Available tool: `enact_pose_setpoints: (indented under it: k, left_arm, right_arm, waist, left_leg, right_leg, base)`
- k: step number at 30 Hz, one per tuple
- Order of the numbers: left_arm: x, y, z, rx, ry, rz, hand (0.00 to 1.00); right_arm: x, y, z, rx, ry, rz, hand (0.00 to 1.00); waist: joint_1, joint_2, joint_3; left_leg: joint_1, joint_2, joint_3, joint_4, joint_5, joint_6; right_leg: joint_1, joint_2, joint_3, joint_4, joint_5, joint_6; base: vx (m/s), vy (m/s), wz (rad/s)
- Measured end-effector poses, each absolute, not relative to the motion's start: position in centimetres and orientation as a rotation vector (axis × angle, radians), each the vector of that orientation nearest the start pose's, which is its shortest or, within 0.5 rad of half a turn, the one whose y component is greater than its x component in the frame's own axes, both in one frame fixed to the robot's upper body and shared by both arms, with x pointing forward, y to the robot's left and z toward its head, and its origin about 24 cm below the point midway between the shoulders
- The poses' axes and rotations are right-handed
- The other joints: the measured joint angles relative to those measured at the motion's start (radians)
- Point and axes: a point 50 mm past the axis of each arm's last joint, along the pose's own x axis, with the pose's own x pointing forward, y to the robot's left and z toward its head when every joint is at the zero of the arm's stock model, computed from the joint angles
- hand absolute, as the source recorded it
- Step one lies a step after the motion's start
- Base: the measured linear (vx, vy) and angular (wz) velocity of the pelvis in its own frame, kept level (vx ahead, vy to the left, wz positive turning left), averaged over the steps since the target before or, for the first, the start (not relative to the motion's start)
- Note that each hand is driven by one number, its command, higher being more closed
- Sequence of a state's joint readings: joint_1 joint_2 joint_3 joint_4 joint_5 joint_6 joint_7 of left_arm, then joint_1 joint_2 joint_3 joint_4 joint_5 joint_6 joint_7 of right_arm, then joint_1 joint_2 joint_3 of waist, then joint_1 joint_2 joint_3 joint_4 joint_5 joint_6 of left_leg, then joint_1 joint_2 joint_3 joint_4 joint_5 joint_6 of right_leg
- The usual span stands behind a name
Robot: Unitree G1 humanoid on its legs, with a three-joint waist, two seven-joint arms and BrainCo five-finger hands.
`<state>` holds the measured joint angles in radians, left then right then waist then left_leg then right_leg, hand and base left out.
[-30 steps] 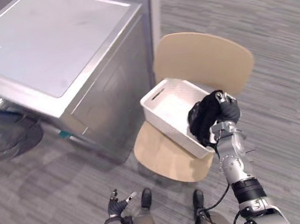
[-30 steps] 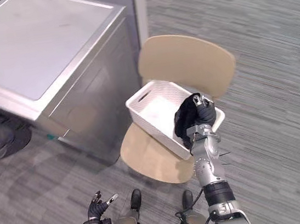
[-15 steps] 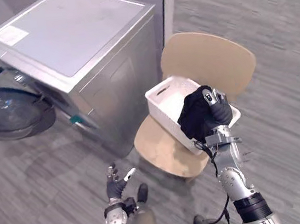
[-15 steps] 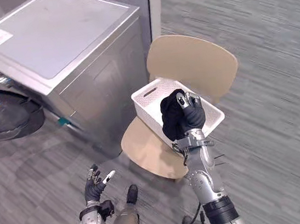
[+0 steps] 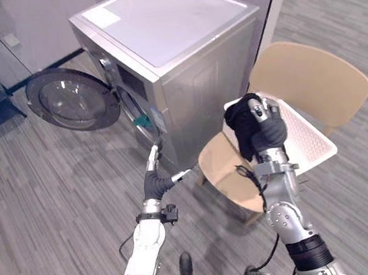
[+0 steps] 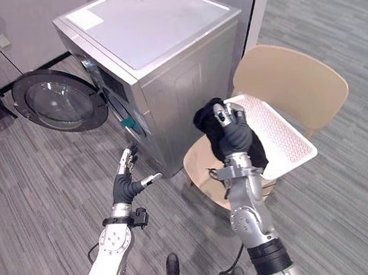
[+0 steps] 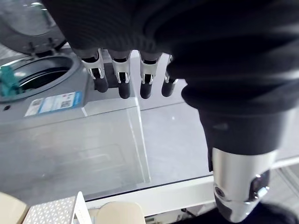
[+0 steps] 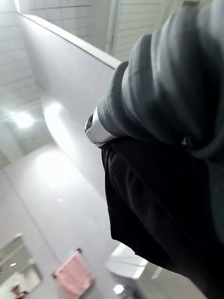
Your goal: Pick up the laundry basket with both hands and put the clothes into the washing machine.
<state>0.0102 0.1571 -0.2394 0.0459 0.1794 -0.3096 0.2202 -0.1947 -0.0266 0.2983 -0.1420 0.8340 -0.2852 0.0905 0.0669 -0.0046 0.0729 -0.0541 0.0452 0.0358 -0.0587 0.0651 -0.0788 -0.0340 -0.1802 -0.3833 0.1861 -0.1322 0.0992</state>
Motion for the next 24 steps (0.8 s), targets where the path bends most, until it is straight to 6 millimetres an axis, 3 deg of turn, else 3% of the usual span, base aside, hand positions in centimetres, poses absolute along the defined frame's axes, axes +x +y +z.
enact_pose_setpoints:
  k: [4, 8, 9, 15, 24]
  left_arm:
    - [25.2, 11.5, 5.3, 0.339, -0.293, -0.142, 0.00]
    - [26.3, 10.2, 5.1, 0.363, -0.277, -0.195, 0.00]
    - [26.8, 9.9, 5.2, 0.371, -0.282, -0.205, 1.00]
    - [28.7, 8.4, 6.0, 0.439, -0.308, -0.238, 1.00]
    - [29.1, 8.3, 6.1, 0.395, -0.303, -0.127, 1.00]
  right_arm:
    - [25.9, -5.4, 14.9, 0.858, -0.423, 0.602, 1.00]
    - [25.1, -2.6, 15.9, 0.854, -0.405, 0.757, 1.00]
    - [25.0, -2.0, 16.2, 0.863, -0.400, 0.786, 1.00]
    - [24.0, 0.3, 16.5, 0.871, -0.361, 0.900, 1.00]
    - [23.9, 0.7, 16.3, 0.912, -0.328, 0.912, 1.00]
  waist:
    - [-0.001, -0.003, -0.020]
    - [-0.024, -0.004, -0.046]
    - [-0.027, -0.004, -0.047]
    - [-0.028, -0.004, -0.053]
    - [-0.032, -0.006, -0.056]
  left_leg:
    - [0.018, 0.002, -0.005, -0.017, 0.013, 0.009]
    - [0.022, 0.006, -0.005, -0.034, 0.027, 0.007]
    - [0.023, 0.008, -0.006, -0.034, 0.029, 0.006]
    - [0.012, 0.035, -0.006, -0.034, 0.036, -0.005]
    - [0.007, 0.045, -0.008, -0.035, 0.041, -0.012]
  right_leg:
    - [0.015, 0.006, 0.000, -0.017, 0.007, 0.002]
    - [0.022, 0.024, -0.001, -0.040, 0.024, -0.005]
    - [0.029, 0.030, -0.002, -0.055, 0.031, -0.006]
    - [0.031, 0.051, 0.000, -0.085, 0.050, -0.019]
    - [0.027, 0.074, 0.000, -0.089, 0.050, -0.022]
  base:
    - [0.00, 0.000, 0.00]
    - [0.00, -0.002, -0.01]
    - [-0.01, -0.011, -0.04]
    - [-0.01, -0.016, -0.01]
    - [0.00, -0.004, 0.00]
